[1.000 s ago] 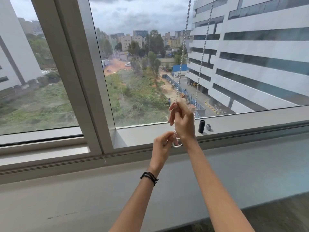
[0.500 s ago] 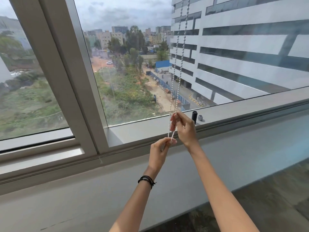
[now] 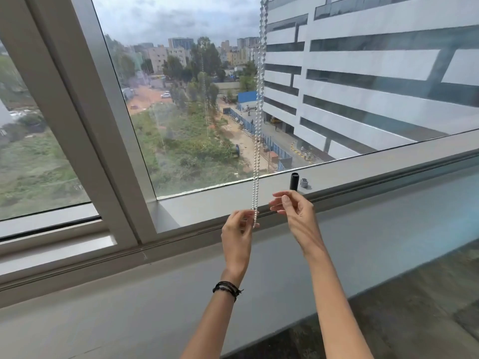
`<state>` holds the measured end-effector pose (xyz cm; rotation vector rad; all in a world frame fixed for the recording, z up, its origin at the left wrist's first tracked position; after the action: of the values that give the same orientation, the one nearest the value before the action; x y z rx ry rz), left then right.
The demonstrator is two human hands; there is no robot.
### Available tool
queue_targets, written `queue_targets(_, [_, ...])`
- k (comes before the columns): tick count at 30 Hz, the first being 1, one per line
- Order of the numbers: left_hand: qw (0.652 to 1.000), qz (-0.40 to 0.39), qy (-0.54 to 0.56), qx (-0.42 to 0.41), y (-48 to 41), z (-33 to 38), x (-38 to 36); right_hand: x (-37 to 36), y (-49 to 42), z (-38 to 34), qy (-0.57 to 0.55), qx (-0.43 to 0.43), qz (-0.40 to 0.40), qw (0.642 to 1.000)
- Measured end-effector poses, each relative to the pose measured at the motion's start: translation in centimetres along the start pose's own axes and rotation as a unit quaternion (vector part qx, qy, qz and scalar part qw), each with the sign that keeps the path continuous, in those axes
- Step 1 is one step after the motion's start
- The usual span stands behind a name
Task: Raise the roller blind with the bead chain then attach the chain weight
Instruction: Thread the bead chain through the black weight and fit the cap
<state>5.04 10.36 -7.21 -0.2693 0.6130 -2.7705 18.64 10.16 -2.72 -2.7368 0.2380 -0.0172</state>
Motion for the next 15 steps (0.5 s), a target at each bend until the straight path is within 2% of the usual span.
queue_targets(6, [0.999, 0.028, -0.007, 0.028, -0.6, 0.6, -0.7, 3.6, -0.3, 5.2, 0.02, -0.067, 0.047, 0.996])
queue_targets(11, [0.996, -0.031, -0.024, 0.077, -1.8, 1.7, -2.2, 5.7, -2.1, 8.3, 0.04, -0.115, 0.071, 0.99])
queue_targets(15, [0.993, -0.056, -0.067, 0.084, -2.9, 1.9, -3.3, 6.4, -4.8, 9.4, 0.053, -0.123, 0.094, 0.986])
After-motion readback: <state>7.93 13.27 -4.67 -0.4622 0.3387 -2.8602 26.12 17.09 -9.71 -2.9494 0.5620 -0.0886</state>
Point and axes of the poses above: each hand's wrist, its own y-axis away from the middle knuckle, its own x-axis out of the back of the hand, z = x × y, the point moved 1 cm from there along -y, towards the middle knuckle, and after that the axes turned 2 degrees about z, right-handed, at the moved point
